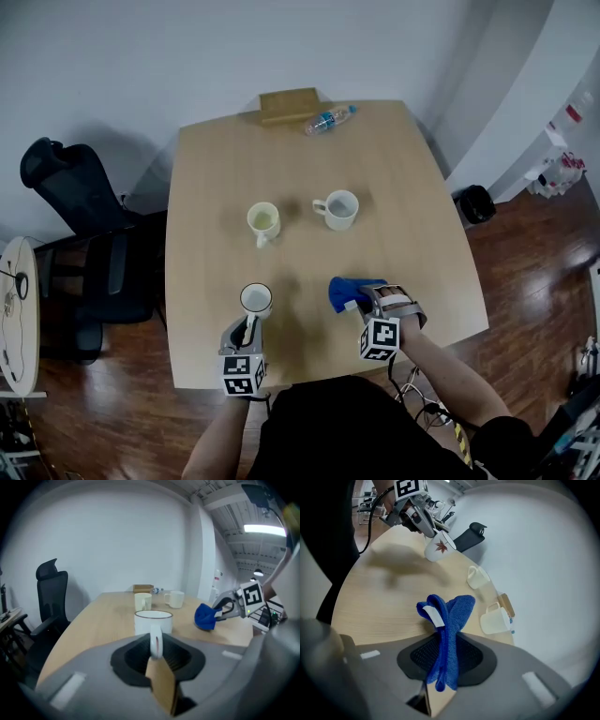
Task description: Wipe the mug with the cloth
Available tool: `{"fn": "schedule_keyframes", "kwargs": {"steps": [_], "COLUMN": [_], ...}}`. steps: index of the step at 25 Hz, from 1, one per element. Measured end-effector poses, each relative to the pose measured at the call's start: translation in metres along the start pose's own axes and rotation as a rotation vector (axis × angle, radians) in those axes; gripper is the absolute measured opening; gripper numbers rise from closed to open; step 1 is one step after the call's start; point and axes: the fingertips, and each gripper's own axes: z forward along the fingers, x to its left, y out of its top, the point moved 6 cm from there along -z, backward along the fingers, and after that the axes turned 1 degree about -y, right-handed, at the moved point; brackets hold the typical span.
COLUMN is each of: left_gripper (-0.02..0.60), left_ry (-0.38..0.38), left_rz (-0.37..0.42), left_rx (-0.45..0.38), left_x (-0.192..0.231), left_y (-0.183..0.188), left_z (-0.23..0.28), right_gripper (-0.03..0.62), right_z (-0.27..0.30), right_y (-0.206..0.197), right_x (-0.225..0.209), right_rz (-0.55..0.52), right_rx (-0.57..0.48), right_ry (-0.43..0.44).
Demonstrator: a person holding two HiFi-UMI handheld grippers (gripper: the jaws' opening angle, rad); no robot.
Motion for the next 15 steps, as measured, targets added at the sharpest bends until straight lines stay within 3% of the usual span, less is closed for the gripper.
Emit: {"fn": "schedule_keyframes", "kwargs": {"steps": [8,12,15], "left_gripper": [0.066,0.071,0.146], "left_ry": [-0.04,-0.032,-0.044], "left_rz": [0.04,-0.014,-0.055], "left_rx": [0.03,0.06,0.1], "left_x": [0.0,0.006,0.005], "left_y": [-0.022,-0.034,-0.042], "left_z": [-0.008,-0.011,-0.012], "right_gripper": [0.124,0.15,0.166], "right_z": [0.009,0.008,-0.001], "right_y": [-0.004,-0.006,-0.006], "right_x": [0.033,0.037,0.036], "right_rz": [-0.019,0.033,0.102], "right_rx": [0.031,0.008,-0.016], "right_ry": [0.073,0.097,0.1]}}
